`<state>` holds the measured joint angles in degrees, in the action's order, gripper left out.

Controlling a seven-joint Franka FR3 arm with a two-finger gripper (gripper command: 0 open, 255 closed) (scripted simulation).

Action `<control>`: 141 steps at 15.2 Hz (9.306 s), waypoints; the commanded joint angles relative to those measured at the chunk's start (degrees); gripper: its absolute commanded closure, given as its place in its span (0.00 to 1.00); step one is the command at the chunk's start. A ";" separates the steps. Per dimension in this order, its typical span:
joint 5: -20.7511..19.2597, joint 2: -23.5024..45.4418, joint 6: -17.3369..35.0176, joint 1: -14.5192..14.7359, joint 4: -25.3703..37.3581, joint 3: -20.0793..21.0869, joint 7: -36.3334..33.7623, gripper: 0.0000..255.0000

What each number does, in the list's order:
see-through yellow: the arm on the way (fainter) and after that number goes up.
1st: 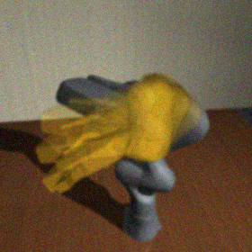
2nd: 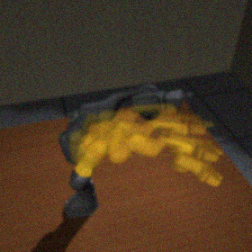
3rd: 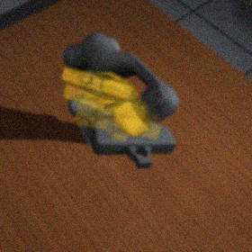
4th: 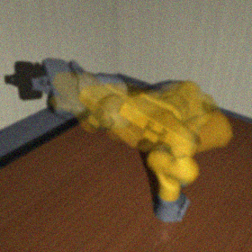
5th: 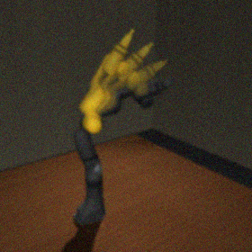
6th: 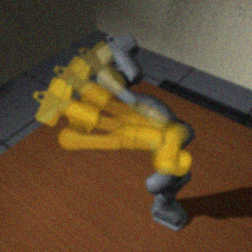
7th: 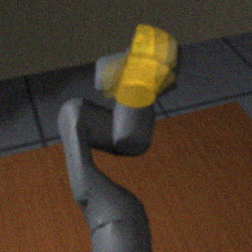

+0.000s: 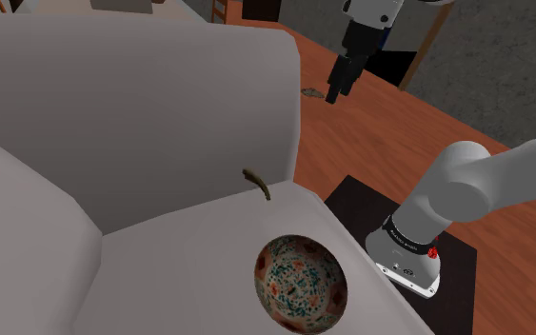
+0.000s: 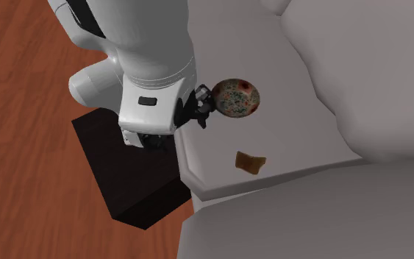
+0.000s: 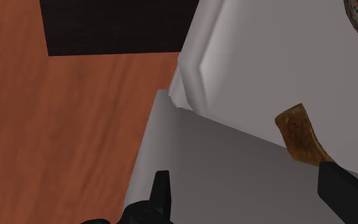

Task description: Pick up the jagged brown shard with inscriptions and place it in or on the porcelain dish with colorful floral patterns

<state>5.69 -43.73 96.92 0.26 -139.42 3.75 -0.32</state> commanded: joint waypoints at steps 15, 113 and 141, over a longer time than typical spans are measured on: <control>-8.67 17.97 16.53 -1.41 -0.35 30.11 -30.04 0.00; 16.32 16.30 15.11 -1.43 -1.22 43.81 -18.12 1.00; 25.90 15.41 24.58 4.70 -9.45 55.05 -25.84 1.00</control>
<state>31.58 -28.32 121.48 4.96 -148.87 58.79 -26.17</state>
